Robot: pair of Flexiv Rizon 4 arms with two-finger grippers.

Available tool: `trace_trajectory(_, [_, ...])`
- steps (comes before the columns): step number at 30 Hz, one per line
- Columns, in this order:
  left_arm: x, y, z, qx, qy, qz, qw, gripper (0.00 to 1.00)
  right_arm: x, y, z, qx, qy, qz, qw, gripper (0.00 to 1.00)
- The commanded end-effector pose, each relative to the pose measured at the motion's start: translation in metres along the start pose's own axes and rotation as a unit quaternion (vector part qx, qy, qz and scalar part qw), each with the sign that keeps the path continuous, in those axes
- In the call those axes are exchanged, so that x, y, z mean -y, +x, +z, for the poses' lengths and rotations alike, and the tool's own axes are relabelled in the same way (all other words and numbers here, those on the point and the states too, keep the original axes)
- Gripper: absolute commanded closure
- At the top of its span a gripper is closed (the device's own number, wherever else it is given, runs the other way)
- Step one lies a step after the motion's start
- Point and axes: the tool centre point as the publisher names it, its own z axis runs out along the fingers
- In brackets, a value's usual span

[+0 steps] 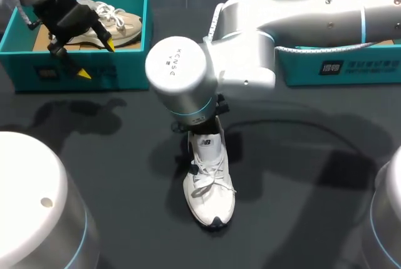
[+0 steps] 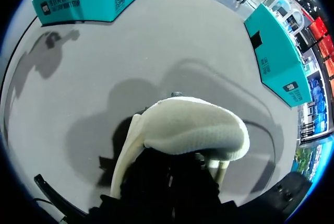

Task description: Take the shoe out of the shoebox, open the shoe tongue, remove and reinsert the insole, then place the shoe into the shoebox

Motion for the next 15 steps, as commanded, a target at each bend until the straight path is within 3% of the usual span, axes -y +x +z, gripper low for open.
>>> trace_trajectory(1, [0.000,0.000,0.000,0.000,-0.001,0.000,1.000,0.00,0.004,0.004,-0.026,0.048,-0.021,-0.001,0.999,1.00])
trace_trajectory(10, [0.000,0.000,0.000,0.000,-0.001,0.000,1.000,0.00,0.012,-0.011,-0.024,0.085,-0.004,0.012,0.996,1.00])
trace_trajectory(15, [0.000,0.000,0.000,0.000,-0.001,0.000,1.000,0.00,0.017,-0.015,-0.004,0.088,0.024,0.016,0.996,1.00])
